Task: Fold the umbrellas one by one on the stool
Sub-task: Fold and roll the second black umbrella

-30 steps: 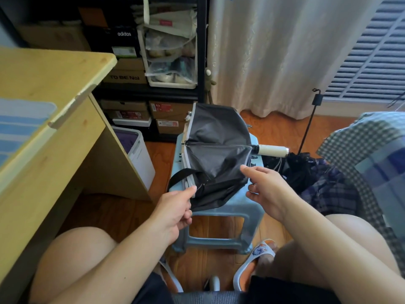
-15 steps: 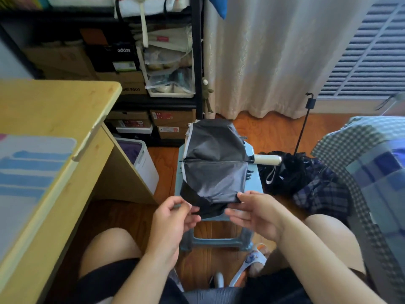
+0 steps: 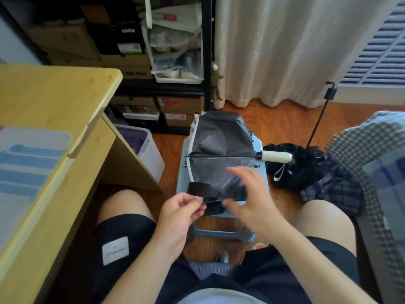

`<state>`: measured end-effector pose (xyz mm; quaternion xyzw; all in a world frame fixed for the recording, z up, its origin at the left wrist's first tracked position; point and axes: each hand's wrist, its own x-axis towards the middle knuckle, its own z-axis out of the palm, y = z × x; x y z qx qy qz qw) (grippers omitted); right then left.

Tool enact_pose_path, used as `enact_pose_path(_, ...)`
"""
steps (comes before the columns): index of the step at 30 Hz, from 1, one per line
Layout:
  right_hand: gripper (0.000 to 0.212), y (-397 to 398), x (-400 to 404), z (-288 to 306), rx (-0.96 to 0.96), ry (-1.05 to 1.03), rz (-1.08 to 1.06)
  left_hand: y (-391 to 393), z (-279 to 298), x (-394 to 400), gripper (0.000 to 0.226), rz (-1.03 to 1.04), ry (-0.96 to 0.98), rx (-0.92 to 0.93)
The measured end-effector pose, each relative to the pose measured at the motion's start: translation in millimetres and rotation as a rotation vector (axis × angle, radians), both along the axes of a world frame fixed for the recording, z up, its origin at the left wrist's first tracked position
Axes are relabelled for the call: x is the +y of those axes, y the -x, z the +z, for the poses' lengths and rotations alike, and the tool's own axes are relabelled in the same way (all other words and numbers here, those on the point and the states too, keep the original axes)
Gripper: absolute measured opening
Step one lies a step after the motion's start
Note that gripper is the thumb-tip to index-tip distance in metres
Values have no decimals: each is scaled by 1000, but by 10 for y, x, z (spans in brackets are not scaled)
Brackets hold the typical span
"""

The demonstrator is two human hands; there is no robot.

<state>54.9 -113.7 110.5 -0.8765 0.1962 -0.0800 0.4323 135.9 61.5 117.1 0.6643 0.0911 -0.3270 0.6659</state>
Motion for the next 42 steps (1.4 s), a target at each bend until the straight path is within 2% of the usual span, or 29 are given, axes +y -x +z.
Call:
enact_pose_path(1, 78, -67, 27, 39, 17, 55, 196, 4, 8, -3, 6, -12, 4, 0)
enact_pose_path(2, 75, -131, 50, 42, 33, 112, 292, 3, 18, -9, 6, -18, 12, 8)
enact_pose_path(3, 63, -185, 62, 28, -9, 163, 297, -1, 30, -18, 6, -17, 23, 21)
enact_pose_path(5, 31, -219, 69, -12, -226, 218, 175, -20, 54, -47, 8, 24, 75, 80)
enact_pose_path(7, 19, -110, 84, -70, -413, 211, 93, -61, 64, -68, 12, 66, 182, 208)
enact_pose_path(10, 22, 219, 150, -217, -427, 185, 116, -141, 46, -66, 23, 48, 333, 385)
enact_pose_path(14, 41, 560, 57, -470, -249, 306, 287, -269, 15, -51, 41, -92, 370, 374)
enact_pose_path(16, 42, 575, -14, -514, -233, 270, 89, -337, -12, -13, 47, -155, 349, 354)
enact_pose_path(18, 35, 491, -91, -441, -159, -12, -341, -370, -31, 36, 43, -231, 305, 314)
enact_pose_path(19, 23, 416, -143, -366, -99, -284, -546, -363, -41, 59, 38, -282, 275, 269)
enact_pose_path(20, 6, 336, -177, -289, -42, -629, -656, -347, -53, 80, 35, -336, 222, 188)
enact_pose_path(21, 12, 266, -186, -221, 26, -925, -700, -322, -59, 91, 31, -383, 148, 67)
enact_pose_path(22, 22, 222, -188, -183, 75, -1137, -697, -303, -75, 100, 29, -407, 48, -79)
enact_pose_path(23, 25, 188, -180, -159, 93, -1268, -676, -280, -81, 113, 31, -425, -36, -217)
enact_pose_path(25, 18, 133, -128, -131, 60, -1344, -644, -264, -102, 146, 31, -454, -112, -370)
enact_pose_path(27, 9, 104, -106, -103, -23, -1210, -673, -294, -108, 184, 19, -451, -136, -422)
enact_pose_path(30, 8, 40, -183, 94, -104, -873, -611, -395, 73, 144, 10, -354, -95, -423)
enact_pose_path(32, 19, -40, -262, 267, -153, -828, -506, -504, 295, 36, 19, -319, -29, -410)
enact_pose_path(35, 35, -196, -418, 416, -136, -804, -387, -725, 587, -125, 34, -380, 51, -325)
enact_pose_path(38, 31, -315, -524, 371, -108, -484, -296, -905, 718, -198, 26, -498, -43, -379)
enact_pose_path(40, 27, -381, -565, 316, -139, -280, -280, -999, 707, -232, 28, -527, -191, -539)
enact_pose_path(42, 27, -466, -612, 300, -187, -167, -269, -1083, 693, -294, 31, -534, -339, -714)
